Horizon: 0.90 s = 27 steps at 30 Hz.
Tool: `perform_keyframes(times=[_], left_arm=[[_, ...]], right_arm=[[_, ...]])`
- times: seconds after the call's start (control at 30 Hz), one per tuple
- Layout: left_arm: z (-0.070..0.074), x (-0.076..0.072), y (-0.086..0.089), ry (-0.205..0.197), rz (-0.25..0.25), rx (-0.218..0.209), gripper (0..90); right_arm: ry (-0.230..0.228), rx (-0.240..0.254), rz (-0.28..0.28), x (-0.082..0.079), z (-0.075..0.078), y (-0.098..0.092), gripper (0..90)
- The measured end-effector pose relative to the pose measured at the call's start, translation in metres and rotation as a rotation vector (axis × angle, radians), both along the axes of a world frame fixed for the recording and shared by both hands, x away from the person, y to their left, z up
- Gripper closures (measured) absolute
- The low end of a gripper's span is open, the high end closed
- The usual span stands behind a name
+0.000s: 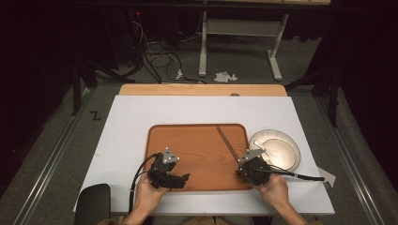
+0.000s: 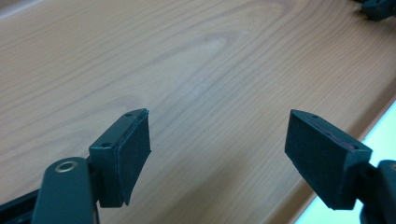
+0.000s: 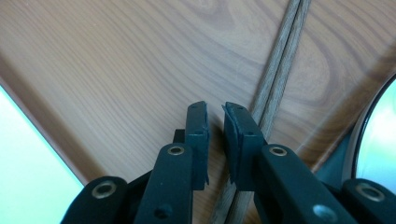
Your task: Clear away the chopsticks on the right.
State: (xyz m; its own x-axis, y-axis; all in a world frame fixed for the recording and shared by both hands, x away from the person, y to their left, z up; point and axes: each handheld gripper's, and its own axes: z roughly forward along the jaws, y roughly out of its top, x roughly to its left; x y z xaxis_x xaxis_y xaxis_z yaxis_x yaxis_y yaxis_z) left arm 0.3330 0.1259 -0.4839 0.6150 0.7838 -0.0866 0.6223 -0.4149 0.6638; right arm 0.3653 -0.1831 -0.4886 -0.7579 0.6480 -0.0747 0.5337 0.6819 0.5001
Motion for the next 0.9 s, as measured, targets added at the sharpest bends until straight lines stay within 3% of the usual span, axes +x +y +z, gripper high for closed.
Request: perform_keyframes(times=[0.67,0.9], left_arm=[[0.002,-0.003,-0.001,-0.005,-0.017,-0.013,22.7],[0.004,-0.004,0.0,-0.014,-0.02,-0.017,22.7]], right_arm=[[-0.01,0.038,0.018,-0.005,0.007,-0.001,75.3],[-0.029,0.075,0.024,-0.007,0.014,-0.006,74.1]])
